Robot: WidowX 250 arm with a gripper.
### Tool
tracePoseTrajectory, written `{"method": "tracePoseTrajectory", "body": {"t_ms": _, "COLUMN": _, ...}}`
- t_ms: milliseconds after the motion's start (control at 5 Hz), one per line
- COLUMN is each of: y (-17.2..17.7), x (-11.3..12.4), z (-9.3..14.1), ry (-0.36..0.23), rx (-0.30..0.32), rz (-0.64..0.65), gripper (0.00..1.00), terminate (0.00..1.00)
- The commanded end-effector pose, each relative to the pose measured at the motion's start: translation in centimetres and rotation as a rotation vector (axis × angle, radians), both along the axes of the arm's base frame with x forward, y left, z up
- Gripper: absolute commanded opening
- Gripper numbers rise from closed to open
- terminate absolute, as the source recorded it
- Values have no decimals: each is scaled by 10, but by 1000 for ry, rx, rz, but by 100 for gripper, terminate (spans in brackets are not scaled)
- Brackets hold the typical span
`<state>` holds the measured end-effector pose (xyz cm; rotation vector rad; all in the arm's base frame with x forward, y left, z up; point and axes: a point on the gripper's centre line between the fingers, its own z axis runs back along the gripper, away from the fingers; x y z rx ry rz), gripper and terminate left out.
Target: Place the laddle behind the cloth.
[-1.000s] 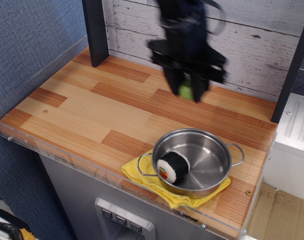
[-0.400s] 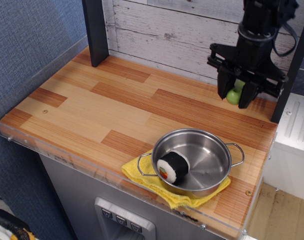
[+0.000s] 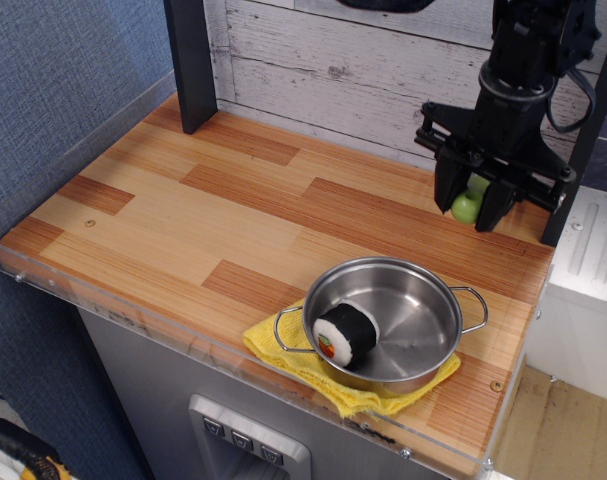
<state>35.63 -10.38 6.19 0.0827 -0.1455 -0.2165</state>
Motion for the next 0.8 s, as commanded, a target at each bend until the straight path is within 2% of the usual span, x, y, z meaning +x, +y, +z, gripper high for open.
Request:
{"method": "tracePoseTrajectory", "body": {"t_ms": 0, "y": 20, "x": -6, "z": -9, "ry": 5, "rx": -16, "rz": 16, "gripper": 0, "terminate": 0}}
{"method": "tracePoseTrajectory", "body": {"t_ms": 400, "y": 16, "x": -2, "z": -30, "ry": 34, "rx": -20, "rz": 10, "gripper": 0, "terminate": 0}}
{"method": "tracePoseTrajectory", "body": {"t_ms": 600, "y": 15, "x": 1, "z": -32, "ry": 10, "rx": -29, "rz": 18, "gripper": 0, "terminate": 0}}
